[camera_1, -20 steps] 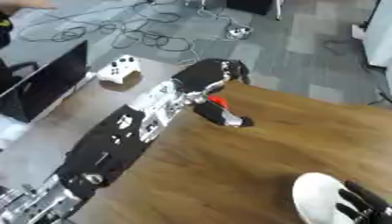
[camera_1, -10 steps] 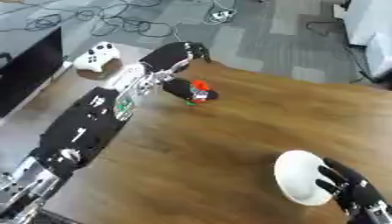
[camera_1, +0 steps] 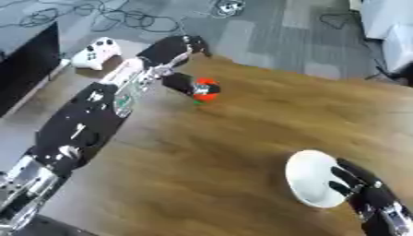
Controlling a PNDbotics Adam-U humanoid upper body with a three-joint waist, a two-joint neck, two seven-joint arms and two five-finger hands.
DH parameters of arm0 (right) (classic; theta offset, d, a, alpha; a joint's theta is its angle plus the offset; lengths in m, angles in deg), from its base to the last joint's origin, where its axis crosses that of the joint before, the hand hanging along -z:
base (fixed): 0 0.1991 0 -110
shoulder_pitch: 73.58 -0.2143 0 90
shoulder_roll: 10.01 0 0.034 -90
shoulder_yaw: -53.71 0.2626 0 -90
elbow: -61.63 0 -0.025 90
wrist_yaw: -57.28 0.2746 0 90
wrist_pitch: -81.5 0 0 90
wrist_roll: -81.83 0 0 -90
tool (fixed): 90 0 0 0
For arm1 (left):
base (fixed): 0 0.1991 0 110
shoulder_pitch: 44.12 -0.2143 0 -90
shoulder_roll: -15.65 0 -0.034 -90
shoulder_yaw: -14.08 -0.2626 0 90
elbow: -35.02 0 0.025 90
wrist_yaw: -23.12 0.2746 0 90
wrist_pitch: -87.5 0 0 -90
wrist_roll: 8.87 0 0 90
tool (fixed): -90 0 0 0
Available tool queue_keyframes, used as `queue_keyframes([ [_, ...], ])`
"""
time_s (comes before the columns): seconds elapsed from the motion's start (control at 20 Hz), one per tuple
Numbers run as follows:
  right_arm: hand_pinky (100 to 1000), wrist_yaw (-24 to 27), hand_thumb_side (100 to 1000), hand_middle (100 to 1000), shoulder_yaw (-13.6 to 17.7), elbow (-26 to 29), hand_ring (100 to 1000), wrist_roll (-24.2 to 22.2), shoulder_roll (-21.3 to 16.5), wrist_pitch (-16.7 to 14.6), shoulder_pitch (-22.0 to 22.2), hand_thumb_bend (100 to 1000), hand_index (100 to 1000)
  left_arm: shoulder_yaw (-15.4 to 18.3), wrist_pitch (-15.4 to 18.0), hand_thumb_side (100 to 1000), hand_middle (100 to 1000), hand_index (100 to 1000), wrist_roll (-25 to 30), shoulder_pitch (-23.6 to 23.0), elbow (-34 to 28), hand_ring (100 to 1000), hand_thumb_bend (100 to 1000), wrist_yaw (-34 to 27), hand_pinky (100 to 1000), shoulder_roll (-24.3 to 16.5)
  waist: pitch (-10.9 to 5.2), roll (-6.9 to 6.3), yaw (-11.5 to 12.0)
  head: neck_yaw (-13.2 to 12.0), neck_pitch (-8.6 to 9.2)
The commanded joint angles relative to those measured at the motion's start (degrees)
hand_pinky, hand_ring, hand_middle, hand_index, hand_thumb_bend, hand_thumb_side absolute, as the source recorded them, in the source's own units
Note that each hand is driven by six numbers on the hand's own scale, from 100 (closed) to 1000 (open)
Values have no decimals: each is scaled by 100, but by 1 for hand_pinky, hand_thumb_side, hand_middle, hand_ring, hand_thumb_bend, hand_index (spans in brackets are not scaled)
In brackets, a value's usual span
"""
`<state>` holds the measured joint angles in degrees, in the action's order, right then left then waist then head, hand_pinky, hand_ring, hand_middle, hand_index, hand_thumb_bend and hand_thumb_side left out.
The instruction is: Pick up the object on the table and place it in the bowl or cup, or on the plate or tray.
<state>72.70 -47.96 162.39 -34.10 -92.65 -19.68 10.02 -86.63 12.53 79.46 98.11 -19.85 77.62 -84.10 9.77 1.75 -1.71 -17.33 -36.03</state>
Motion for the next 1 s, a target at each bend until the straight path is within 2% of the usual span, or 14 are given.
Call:
queue_keyframes([
  [0.05, 922, -1, 860, 947, -4, 134, 953, -25, -48, -6, -72, 100, 931, 127, -22, 840, 773, 781, -68, 174, 95, 767, 617, 50, 714, -197, -45, -10, -29, 67, 3],
  [0.6, 927, -78, 866, 950, -6, 177, 956, -62, -24, -17, -116, 100, 933, 254, -47, 834, 775, 782, -206, 206, 354, 773, 605, 77, 714, -236, 187, -5, -142, 151, -100],
  [1.0, 929, -120, 870, 950, -1, 183, 957, -70, -9, -12, -130, 100, 934, 326, -119, 828, 773, 781, -281, 199, 355, 771, 600, -11, 710, -323, 280, -25, -168, 174, -144],
])
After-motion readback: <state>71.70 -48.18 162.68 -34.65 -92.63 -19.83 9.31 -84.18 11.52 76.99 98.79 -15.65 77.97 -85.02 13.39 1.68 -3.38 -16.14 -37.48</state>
